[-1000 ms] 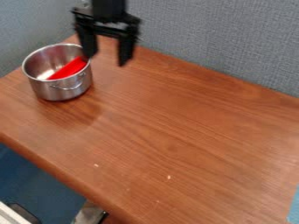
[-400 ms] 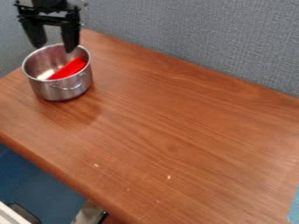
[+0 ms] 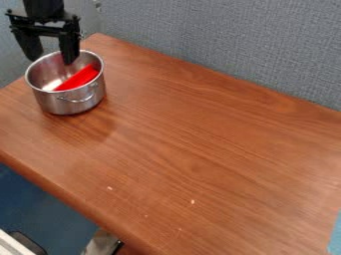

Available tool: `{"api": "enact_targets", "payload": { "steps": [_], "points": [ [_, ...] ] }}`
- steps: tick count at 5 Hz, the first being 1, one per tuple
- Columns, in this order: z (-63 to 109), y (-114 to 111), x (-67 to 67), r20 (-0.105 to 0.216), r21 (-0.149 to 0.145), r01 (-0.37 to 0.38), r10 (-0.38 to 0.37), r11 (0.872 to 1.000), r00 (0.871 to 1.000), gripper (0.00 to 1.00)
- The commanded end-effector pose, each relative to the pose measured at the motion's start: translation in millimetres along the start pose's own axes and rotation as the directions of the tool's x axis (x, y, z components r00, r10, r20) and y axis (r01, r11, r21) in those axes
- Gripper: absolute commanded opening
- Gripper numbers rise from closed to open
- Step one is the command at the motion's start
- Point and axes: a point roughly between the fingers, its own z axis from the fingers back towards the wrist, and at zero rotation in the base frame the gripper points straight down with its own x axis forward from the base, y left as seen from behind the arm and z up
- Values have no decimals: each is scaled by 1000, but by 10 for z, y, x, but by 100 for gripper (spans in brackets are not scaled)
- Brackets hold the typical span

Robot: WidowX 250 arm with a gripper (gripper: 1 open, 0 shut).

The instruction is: Move the red object from the metal pot to the table

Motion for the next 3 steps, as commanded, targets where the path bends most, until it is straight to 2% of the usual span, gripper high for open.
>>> {"api": "enact_targets", "payload": {
  "steps": [1, 3],
  "points": [
    [76, 116, 91, 55, 29, -22, 20, 999, 998, 100],
    [-65, 151, 183, 60, 36, -47, 45, 998, 997, 100]
  ]
}}
